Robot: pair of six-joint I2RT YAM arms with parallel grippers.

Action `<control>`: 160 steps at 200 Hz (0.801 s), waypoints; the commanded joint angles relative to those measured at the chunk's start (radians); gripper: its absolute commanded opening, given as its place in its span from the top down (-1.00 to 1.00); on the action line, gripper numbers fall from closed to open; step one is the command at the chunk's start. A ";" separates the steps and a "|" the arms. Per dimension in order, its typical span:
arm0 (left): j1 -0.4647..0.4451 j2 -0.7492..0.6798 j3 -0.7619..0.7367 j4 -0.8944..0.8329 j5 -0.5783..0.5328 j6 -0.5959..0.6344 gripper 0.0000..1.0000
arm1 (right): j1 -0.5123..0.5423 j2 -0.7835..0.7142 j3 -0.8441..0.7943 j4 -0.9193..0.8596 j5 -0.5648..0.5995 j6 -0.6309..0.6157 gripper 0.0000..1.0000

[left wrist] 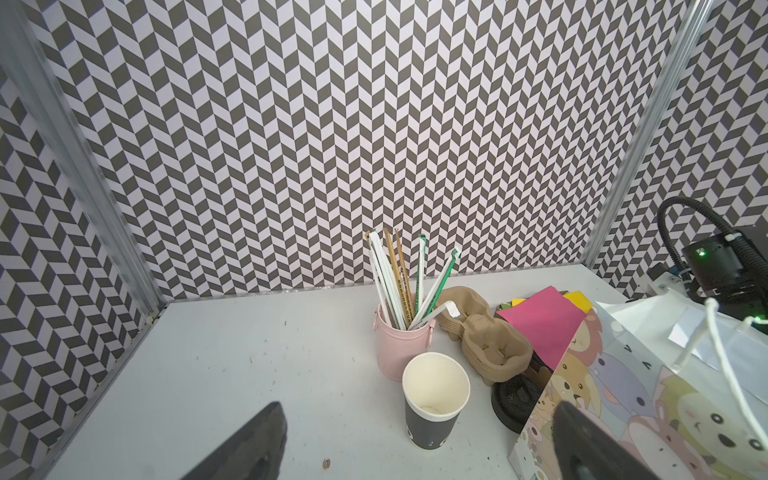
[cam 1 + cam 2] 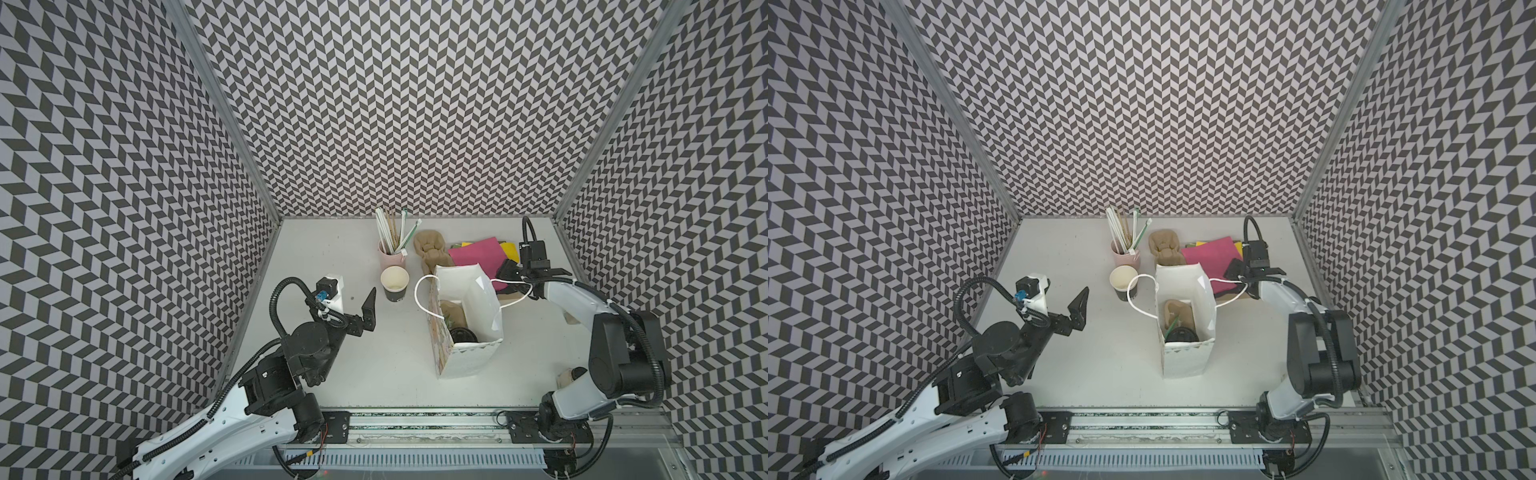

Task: Pack the takeout coffee
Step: 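Lower the right gripper onto the pink napkin while the left gripper withdraws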

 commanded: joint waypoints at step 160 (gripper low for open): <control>0.006 -0.018 -0.012 0.023 -0.004 -0.006 -1.00 | -0.020 -0.033 -0.028 0.172 -0.120 0.042 0.73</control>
